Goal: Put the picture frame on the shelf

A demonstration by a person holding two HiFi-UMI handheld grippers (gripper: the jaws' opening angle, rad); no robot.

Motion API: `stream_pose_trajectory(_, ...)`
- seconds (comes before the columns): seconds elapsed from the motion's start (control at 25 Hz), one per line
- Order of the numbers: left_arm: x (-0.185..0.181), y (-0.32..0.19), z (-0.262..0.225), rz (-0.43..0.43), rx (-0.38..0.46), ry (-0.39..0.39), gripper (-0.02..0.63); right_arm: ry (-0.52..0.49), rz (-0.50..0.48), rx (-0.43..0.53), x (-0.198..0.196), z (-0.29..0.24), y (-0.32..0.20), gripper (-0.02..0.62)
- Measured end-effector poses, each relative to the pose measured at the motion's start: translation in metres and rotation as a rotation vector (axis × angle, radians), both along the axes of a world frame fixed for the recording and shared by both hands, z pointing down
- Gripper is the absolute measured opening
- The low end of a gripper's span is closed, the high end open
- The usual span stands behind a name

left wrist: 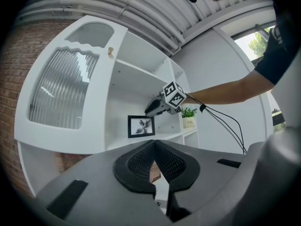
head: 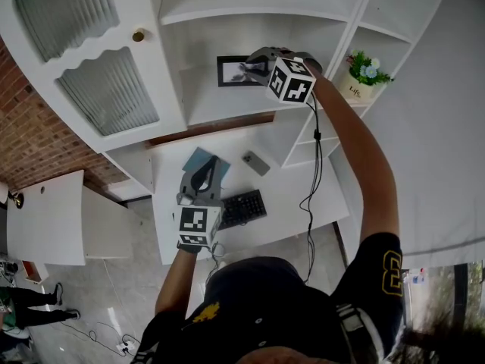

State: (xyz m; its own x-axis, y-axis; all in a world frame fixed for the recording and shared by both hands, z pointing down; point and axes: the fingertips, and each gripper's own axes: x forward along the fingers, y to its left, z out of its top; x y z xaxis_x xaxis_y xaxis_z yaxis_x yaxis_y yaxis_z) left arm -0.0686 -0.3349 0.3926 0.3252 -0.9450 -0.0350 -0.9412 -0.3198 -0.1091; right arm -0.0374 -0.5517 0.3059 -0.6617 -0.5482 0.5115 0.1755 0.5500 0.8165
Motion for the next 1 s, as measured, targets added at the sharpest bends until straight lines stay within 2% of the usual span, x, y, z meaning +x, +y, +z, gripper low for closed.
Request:
stream_pose_trajectory(0.36, 0.002, -0.004, 0.007, 0.018, -0.023, 0.007, 0.018, -0.194, -0.061, -0.107, 0.021, 0.020, 0.066, 0.051)
stream_pose_trajectory(0.6, 0.007, -0.007, 0.010, 0.033, -0.025, 0.005, 0.018, -0.289, -0.034, -0.147, 0.046, 0.038, 0.089, 0.043)
stream_pose_trajectory(1.0, 0.010, -0.012, 0.015, 0.038, -0.037, 0.005, 0.018, -0.553, 0.014, -0.234, 0.076, 0.051, 0.127, 0.026)
